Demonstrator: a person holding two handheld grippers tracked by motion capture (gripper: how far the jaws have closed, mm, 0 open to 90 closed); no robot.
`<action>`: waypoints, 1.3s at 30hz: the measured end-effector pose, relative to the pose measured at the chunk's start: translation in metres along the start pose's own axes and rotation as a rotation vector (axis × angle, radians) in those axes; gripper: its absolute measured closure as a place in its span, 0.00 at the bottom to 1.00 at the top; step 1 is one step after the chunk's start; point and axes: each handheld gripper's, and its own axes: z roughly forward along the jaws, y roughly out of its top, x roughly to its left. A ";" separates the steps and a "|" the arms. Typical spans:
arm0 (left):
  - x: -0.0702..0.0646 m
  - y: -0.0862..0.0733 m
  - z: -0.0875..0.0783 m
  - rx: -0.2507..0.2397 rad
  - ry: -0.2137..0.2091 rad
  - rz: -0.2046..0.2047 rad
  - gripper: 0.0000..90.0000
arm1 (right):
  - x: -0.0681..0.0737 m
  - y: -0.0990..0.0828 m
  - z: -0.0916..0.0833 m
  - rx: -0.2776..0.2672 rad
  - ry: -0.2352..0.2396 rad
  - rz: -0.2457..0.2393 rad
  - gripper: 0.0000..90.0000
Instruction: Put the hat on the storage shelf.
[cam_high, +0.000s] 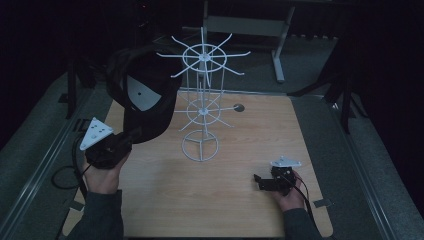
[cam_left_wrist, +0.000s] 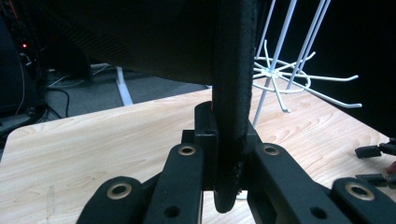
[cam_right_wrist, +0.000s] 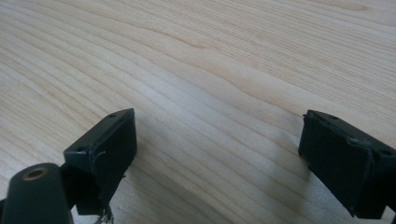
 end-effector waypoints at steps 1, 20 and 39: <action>-0.001 0.000 0.001 -0.001 0.000 0.002 0.96 | 0.000 0.000 0.000 0.000 0.000 0.000 0.13; -0.016 0.000 0.011 0.015 0.052 0.089 0.96 | 0.000 0.000 0.000 0.000 0.000 0.000 0.13; -0.015 -0.011 0.018 0.048 0.019 0.122 0.87 | 0.000 0.000 0.000 0.000 0.001 0.000 0.13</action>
